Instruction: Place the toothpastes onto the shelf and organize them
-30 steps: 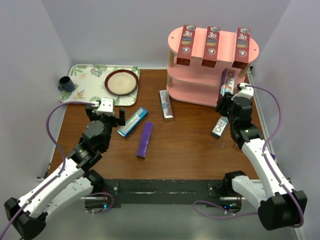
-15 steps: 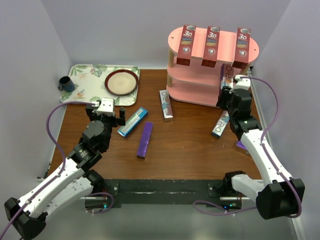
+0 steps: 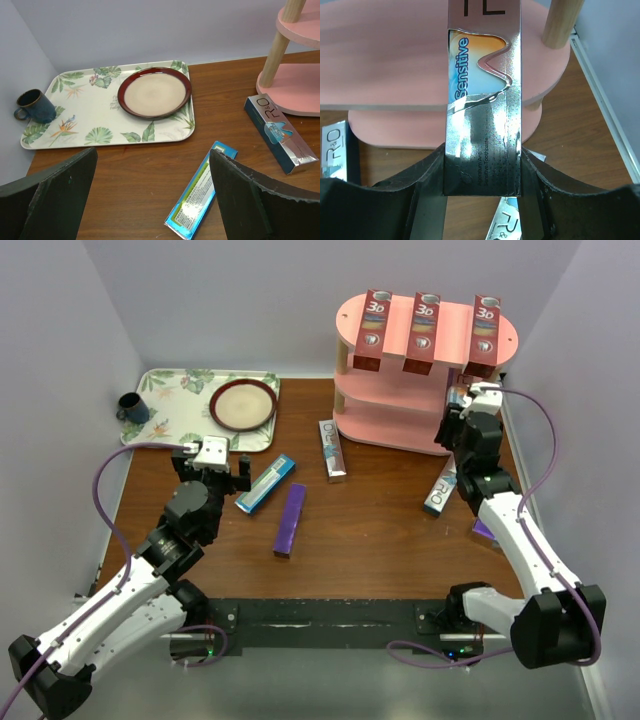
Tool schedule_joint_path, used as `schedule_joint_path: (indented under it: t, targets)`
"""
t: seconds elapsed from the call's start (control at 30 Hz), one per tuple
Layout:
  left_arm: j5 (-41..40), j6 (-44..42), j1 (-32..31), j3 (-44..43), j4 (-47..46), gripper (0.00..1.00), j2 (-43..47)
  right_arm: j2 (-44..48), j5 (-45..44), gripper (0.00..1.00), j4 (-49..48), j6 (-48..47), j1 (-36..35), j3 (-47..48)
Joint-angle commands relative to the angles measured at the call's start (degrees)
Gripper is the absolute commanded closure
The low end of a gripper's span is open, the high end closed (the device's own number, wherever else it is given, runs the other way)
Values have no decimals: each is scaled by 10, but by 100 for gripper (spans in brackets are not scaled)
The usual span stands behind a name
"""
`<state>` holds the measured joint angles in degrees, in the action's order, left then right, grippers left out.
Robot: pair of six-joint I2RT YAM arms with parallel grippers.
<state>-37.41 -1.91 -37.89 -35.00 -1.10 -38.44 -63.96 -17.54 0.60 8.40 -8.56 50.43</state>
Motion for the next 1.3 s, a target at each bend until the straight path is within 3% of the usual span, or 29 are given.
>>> schedule_joint_path:
  t: [0.0,0.5,0.77,1.1,1.27]
  targets:
    - [5,9,3,1,-15,0,6,-13,-32,49,-75,-10,2,11]
    - [3,8,3,2,-16,0,13,-56,-57,40,-134,-11,2,-5]
    - [1,6,3,2,-16,0,15,-57,-63,41,-140,-8,2,-7]
    - [5,7,3,2,-15,0,15,11,-43,14,-47,13,2,-5]
    - [8,8,3,2,-15,0,14,49,-34,7,23,35,2,1]
